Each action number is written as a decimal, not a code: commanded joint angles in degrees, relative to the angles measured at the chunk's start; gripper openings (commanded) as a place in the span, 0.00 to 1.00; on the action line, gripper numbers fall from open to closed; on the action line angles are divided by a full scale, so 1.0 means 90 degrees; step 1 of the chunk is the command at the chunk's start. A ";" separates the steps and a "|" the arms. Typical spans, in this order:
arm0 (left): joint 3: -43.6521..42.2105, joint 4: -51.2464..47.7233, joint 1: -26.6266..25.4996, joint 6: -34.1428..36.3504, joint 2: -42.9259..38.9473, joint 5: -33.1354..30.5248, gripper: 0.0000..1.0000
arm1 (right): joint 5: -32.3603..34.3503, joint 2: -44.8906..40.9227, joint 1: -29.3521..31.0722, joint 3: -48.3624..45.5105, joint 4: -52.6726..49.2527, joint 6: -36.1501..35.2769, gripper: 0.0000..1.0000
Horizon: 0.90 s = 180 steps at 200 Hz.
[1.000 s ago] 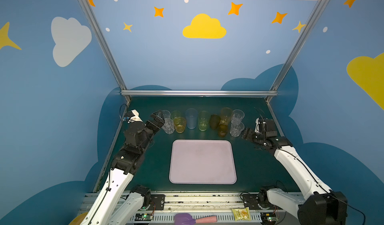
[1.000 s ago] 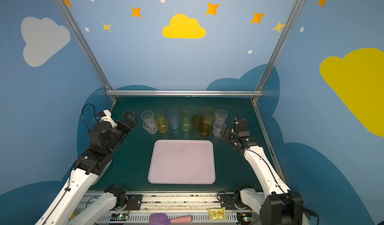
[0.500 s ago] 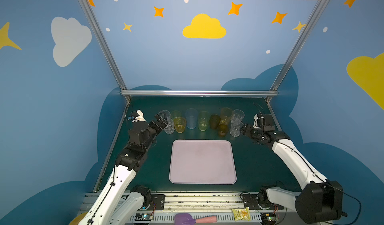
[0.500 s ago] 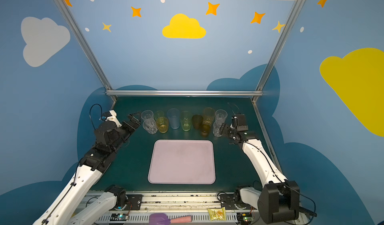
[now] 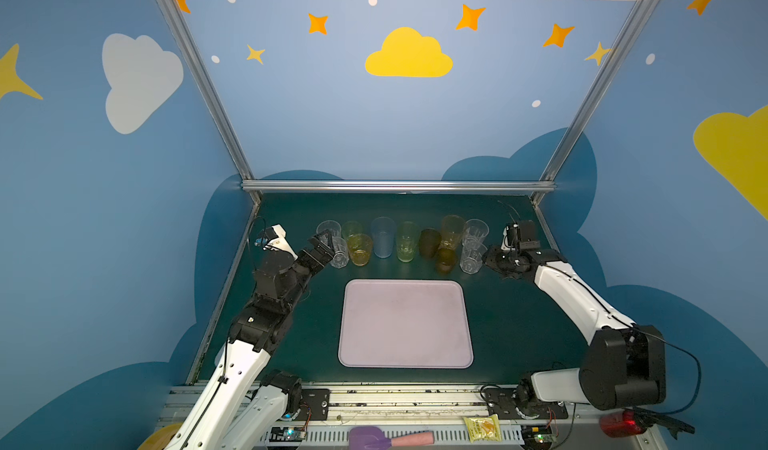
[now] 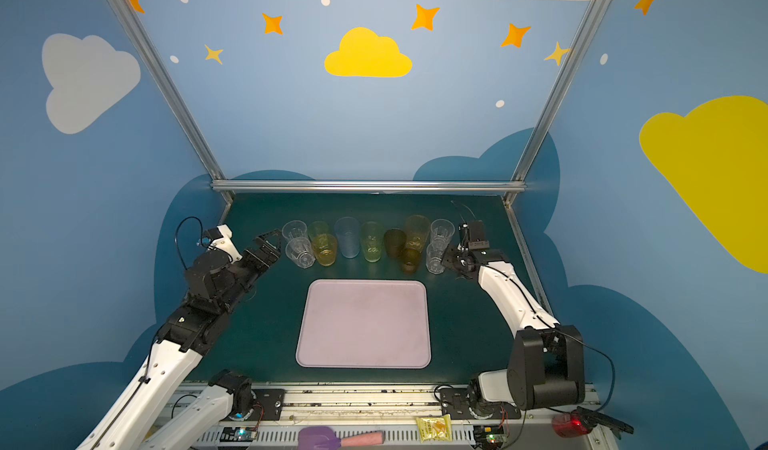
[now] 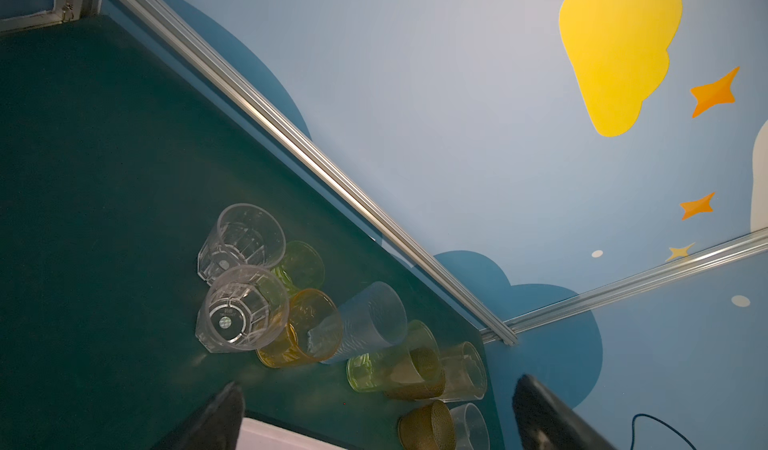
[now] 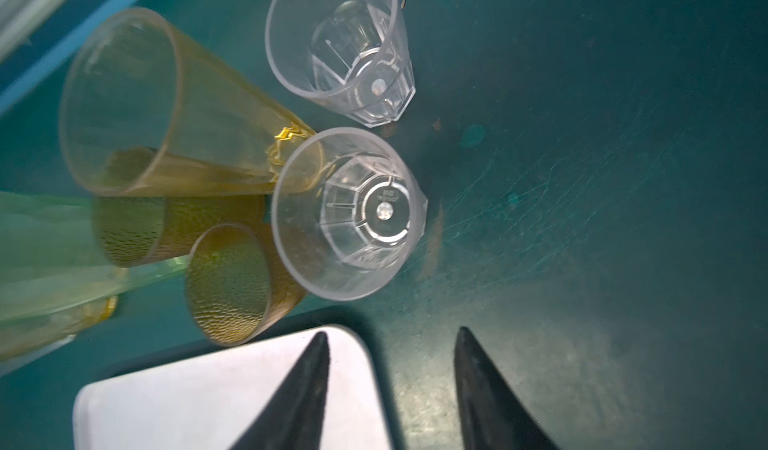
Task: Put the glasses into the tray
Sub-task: 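Move the right gripper over the nearest clear glass while the left gripper hovers, then lower the right gripper and close it on the clear faceted glass rim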
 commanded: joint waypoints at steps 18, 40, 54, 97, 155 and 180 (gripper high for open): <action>-0.0094 0.0224 0.0016 0.0131 -0.0037 0.0103 1.00 | 0.0023 0.0250 -0.0143 0.0185 0.0349 0.0070 0.42; -0.0143 0.0308 0.0016 0.0108 -0.0027 0.0136 1.00 | -0.0078 0.0420 -0.0204 0.0229 0.0454 0.0104 0.39; -0.0161 0.0361 0.0016 0.0086 -0.0012 0.0174 1.00 | -0.0117 0.0526 -0.0233 0.0247 0.0526 0.0139 0.39; -0.0192 0.0493 0.0021 -0.0018 0.0116 0.0341 1.00 | -0.0210 0.0763 -0.0252 0.0237 0.0773 0.0225 0.34; -0.0229 0.0530 0.0014 -0.0043 0.0188 0.0344 1.00 | -0.0106 0.0997 -0.0274 0.0274 0.0919 0.0328 0.32; -0.0268 0.0650 0.0017 -0.0075 0.0200 0.0389 1.00 | -0.0040 0.1083 -0.0283 0.0257 0.1010 0.0379 0.31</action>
